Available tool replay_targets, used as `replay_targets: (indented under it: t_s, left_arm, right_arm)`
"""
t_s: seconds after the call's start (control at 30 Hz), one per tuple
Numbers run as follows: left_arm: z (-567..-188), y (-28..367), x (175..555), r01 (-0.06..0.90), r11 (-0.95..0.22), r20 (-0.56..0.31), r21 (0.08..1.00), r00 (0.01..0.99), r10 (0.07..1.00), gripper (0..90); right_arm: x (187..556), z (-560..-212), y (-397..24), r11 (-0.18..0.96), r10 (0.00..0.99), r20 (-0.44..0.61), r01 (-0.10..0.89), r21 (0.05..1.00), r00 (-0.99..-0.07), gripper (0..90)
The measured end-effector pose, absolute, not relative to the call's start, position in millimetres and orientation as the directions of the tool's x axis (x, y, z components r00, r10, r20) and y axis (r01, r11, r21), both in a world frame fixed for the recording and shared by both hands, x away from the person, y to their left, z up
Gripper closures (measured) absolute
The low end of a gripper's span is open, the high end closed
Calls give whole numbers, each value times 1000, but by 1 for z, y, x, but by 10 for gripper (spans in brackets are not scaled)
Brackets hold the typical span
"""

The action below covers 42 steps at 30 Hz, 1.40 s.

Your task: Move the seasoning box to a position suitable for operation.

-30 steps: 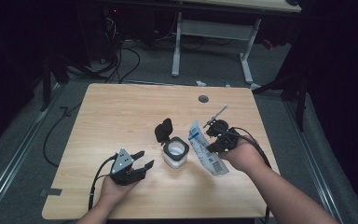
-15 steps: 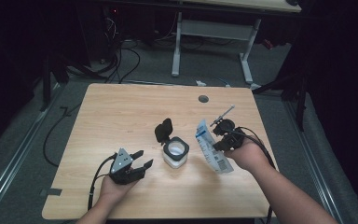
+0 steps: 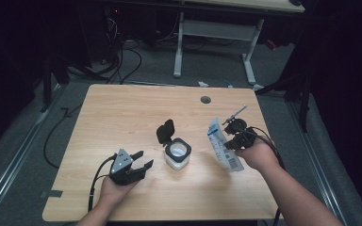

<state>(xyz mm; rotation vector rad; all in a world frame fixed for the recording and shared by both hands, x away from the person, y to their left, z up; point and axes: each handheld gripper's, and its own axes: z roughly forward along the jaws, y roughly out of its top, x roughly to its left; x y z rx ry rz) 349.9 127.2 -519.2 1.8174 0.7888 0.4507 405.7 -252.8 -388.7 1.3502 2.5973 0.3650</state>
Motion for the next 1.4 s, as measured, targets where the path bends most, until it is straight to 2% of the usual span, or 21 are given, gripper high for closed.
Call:
replay_targets:
  t_s: [0.5, 1.4]
  left_arm:
    - [-520, 131, 353, 323, -227, -69, 919, 698, 713, 454]
    - [-522, 135, 353, 331, -231, -69, 915, 692, 719, 455]
  right_arm:
    - [409, -393, -269, 516, 848, -54, 797, 314, -527, 891]
    - [394, -385, -275, 459, 857, -51, 713, 530, -513, 891]
